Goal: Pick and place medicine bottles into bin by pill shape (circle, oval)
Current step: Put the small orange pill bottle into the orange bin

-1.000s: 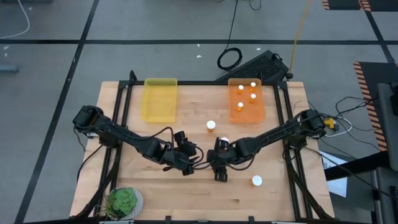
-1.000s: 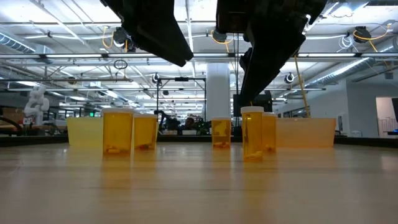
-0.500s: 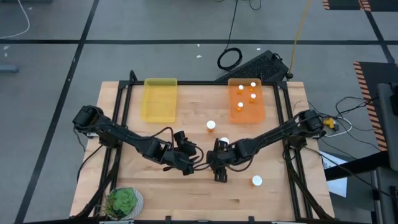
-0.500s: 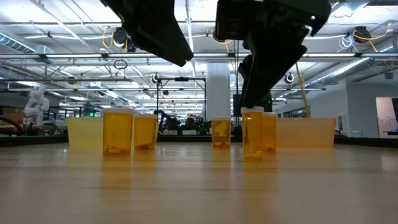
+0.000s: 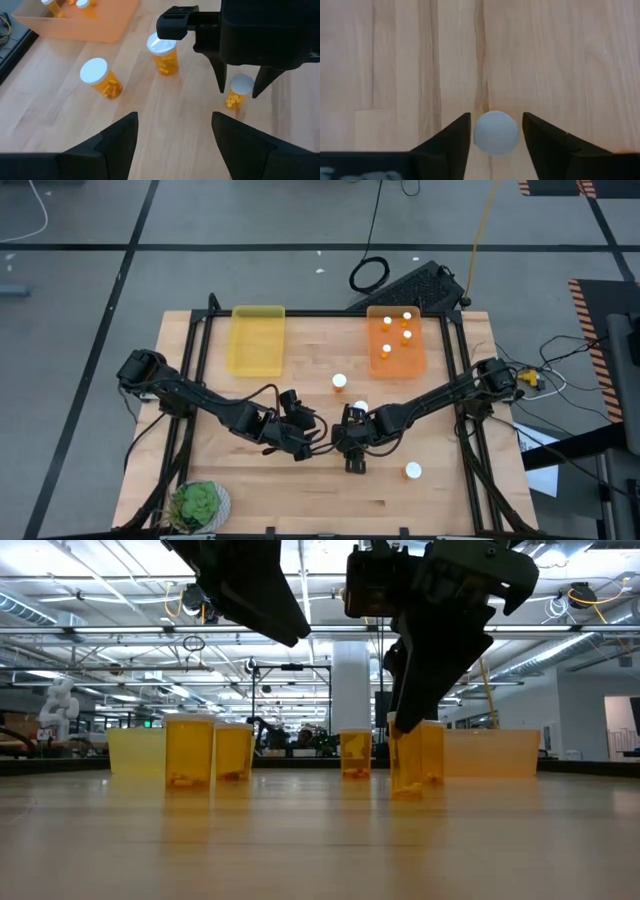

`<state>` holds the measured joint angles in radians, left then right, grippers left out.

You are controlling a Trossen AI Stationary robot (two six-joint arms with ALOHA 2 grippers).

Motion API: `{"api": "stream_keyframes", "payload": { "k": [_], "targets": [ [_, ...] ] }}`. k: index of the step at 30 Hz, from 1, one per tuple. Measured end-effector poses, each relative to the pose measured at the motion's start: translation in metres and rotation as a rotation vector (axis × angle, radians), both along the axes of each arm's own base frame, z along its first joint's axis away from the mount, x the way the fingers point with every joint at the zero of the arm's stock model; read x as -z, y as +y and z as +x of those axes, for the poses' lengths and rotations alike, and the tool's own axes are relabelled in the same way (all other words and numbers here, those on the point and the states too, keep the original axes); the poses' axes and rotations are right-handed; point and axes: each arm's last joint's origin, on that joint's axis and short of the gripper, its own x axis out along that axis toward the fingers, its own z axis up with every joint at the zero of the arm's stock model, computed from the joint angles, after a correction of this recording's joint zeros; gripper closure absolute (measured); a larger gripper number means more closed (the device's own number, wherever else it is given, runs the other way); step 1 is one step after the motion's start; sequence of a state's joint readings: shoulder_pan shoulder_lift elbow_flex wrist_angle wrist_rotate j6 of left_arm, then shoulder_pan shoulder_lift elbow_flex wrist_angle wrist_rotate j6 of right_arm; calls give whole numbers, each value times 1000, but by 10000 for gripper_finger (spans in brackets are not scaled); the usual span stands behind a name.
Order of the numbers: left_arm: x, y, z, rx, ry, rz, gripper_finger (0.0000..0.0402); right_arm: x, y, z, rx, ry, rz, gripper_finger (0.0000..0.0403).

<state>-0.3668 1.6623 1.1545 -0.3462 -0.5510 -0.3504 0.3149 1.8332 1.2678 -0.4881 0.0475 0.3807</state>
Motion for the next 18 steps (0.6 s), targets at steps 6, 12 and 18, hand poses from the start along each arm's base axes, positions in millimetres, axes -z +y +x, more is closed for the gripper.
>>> {"api": "stream_keyframes", "payload": {
  "k": [6,12,18],
  "targets": [
    [0,0,0,2,2,3,147,-1,-1,-1,-21,4,-11,286],
    [0,-2,-1,-4,-2,-8,147,-6,-2,-5,-42,14,-22,290],
    [15,-6,-9,-34,4,-34,147,-25,-4,-15,-54,17,2,281]
  ]
}}
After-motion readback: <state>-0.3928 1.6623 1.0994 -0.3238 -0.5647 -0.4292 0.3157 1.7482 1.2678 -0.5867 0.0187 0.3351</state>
